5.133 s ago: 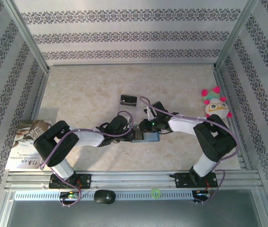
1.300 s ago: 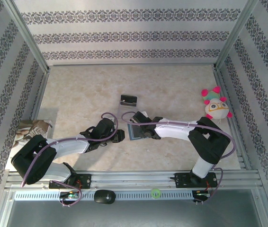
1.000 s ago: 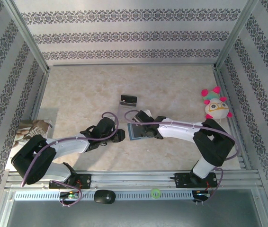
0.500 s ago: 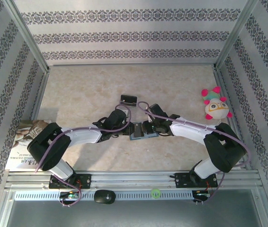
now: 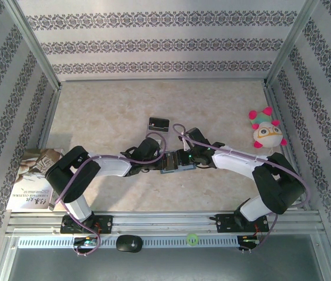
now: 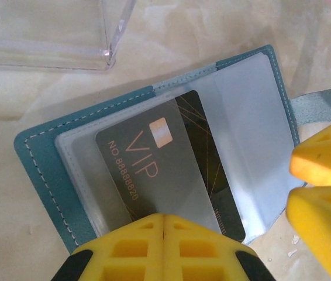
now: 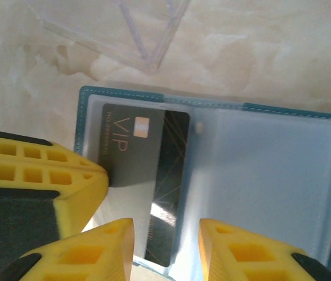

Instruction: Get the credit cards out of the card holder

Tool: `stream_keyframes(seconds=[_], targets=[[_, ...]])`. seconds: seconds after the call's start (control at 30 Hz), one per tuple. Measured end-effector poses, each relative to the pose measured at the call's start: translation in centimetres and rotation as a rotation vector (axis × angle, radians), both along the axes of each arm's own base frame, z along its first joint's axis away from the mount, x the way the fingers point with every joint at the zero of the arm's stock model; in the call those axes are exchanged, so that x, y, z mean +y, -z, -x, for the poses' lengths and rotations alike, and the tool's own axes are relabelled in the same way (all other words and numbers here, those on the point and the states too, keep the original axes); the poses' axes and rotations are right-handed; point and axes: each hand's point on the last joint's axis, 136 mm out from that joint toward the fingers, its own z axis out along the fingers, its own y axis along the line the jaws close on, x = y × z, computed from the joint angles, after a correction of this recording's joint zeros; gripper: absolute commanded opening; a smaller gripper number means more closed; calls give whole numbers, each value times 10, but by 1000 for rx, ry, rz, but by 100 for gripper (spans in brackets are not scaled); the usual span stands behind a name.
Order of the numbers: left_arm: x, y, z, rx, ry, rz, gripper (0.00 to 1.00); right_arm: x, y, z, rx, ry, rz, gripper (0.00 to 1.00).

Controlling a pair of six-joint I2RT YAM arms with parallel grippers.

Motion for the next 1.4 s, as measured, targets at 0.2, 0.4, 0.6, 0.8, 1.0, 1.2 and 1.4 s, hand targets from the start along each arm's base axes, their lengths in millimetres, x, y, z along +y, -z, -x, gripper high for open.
stream_keyframes(seconds=[0.2, 0.4, 0.6, 0.8, 1.0, 1.2, 1.4], targets=[[1, 1, 0, -8, -9, 42, 0, 4, 18, 1, 65, -9, -15, 35], [2, 1, -1, -5, -8, 84, 0, 7, 22, -7, 91, -2, -39, 33], [2, 1, -1, 12, 3, 112, 0, 9, 23, -13, 99, 4, -61, 32], [2, 1, -1, 22, 10, 124, 0, 8, 27, -14, 115, 7, -66, 32], [4, 1, -2, 30, 17, 131, 0, 14, 28, -14, 134, -1, -103, 22], [6, 1, -3, 39, 16, 136, 0, 13, 26, -17, 144, 23, -136, 5], [7, 1, -3, 40, 14, 135, 4, 12, 26, -18, 139, 40, -154, 0]])
